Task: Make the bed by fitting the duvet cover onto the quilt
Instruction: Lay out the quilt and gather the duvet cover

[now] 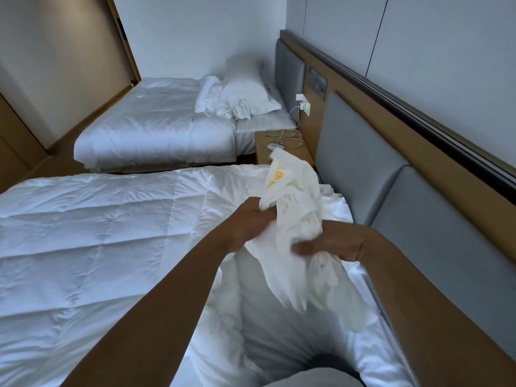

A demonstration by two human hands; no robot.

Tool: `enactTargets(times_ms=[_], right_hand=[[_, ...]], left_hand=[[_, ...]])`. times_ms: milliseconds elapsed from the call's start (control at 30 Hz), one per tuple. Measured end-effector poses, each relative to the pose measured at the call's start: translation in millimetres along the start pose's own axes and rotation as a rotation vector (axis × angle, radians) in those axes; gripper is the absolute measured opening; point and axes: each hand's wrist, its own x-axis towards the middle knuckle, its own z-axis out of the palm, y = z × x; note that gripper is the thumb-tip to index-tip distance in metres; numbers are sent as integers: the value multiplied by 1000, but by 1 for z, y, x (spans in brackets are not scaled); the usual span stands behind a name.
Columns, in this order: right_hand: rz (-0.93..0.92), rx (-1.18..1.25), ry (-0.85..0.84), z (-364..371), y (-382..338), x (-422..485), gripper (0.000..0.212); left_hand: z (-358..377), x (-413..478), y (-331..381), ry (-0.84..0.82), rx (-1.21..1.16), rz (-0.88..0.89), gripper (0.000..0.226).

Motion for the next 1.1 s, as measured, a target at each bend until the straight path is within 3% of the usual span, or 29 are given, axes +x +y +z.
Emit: enactTargets(times_ms=[67, 200, 300, 333, 400, 500, 633, 700, 800, 867, 933, 1000, 1067, 1100], right_hand=[[-88, 163, 119, -9, -4, 5, 49], [-180, 93, 349, -4, -11, 20, 25], [-157, 49, 498, 4, -13, 26, 29], [-117, 53, 488, 2, -11, 22, 40], [0, -18, 283, -3, -7, 9, 62], [105, -188, -38, 0, -4, -5, 59], [-23, -26, 73, -11, -12, -2, 37], [-82, 107, 187, -19, -16, 1, 30], [-145, 40, 292, -12, -22, 14, 34], [-171, 13, 338, -6, -20, 17, 38], [-105, 32, 283, -11, -14, 9, 63], [42, -131, 96, -21, -5, -2, 83], [160, -244, -137, -20, -1, -8, 65], [162, -248, -157, -16, -1, -7, 58]], left_hand=[[1, -1, -11, -79, -120, -95, 56], [9, -13, -25, -432, -85, -139, 31], [8, -12, -24, -381, -155, -95, 30], [4, -10, -23, -320, -216, -91, 28], [-6, -6, -16, -176, -270, -65, 22], [-8, -1, -4, -56, -167, -7, 27], [-5, -4, -1, 19, -189, 25, 36], [-4, -11, -10, -120, -240, -30, 43], [14, -20, -23, -387, 29, -97, 53], [16, -21, -22, -420, 33, -101, 46], [3, -18, -16, -340, -200, -126, 40], [-13, -12, -9, -234, -367, -129, 34], [-17, -5, -3, -110, -352, -138, 31], [-14, -2, 0, -68, -322, -140, 32]])
